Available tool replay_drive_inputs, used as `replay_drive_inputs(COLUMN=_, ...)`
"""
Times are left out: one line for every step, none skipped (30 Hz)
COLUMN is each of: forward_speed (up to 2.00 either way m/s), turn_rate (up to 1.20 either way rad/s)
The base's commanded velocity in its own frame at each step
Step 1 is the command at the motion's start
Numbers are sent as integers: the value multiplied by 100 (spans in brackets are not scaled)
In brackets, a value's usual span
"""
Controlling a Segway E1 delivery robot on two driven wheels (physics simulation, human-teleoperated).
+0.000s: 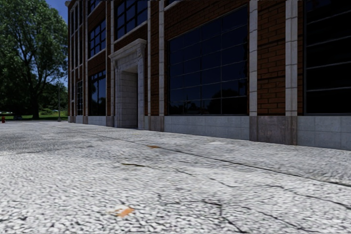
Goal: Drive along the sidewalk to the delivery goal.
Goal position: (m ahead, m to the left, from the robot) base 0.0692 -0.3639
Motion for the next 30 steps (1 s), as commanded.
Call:
replay_drive_inputs(forward_speed=52, turn_rate=-25)
replay_drive_inputs(forward_speed=26, turn_rate=-5)
replay_drive_inputs(forward_speed=26, turn_rate=-5)
replay_drive_inputs(forward_speed=0, turn_rate=0)
replay_drive_inputs(forward_speed=0, turn_rate=0)
replay_drive_inputs(forward_speed=0, turn_rate=0)
replay_drive_inputs(forward_speed=0, turn_rate=0)
replay_drive_inputs(forward_speed=0, turn_rate=0)
replay_drive_inputs(forward_speed=0, turn_rate=0)
replay_drive_inputs(forward_speed=0, turn_rate=0)
replay_drive_inputs(forward_speed=0, turn_rate=0)
replay_drive_inputs(forward_speed=0, turn_rate=0)
replay_drive_inputs(forward_speed=0, turn_rate=0)
replay_drive_inputs(forward_speed=0, turn_rate=0)
replay_drive_inputs(forward_speed=0, turn_rate=0)
replay_drive_inputs(forward_speed=0, turn_rate=0)
replay_drive_inputs(forward_speed=0, turn_rate=0)
replay_drive_inputs(forward_speed=0, turn_rate=0)
replay_drive_inputs(forward_speed=0, turn_rate=0)
replay_drive_inputs(forward_speed=0, turn_rate=0)
replay_drive_inputs(forward_speed=0, turn_rate=0)
replay_drive_inputs(forward_speed=0, turn_rate=0)
replay_drive_inputs(forward_speed=0, turn_rate=0)
replay_drive_inputs(forward_speed=0, turn_rate=0)
replay_drive_inputs(forward_speed=0, turn_rate=0)
replay_drive_inputs(forward_speed=0, turn_rate=0)
replay_drive_inputs(forward_speed=0, turn_rate=0)
replay_drive_inputs(forward_speed=0, turn_rate=0)
replay_drive_inputs(forward_speed=0, turn_rate=0)
replay_drive_inputs(forward_speed=0, turn_rate=0)
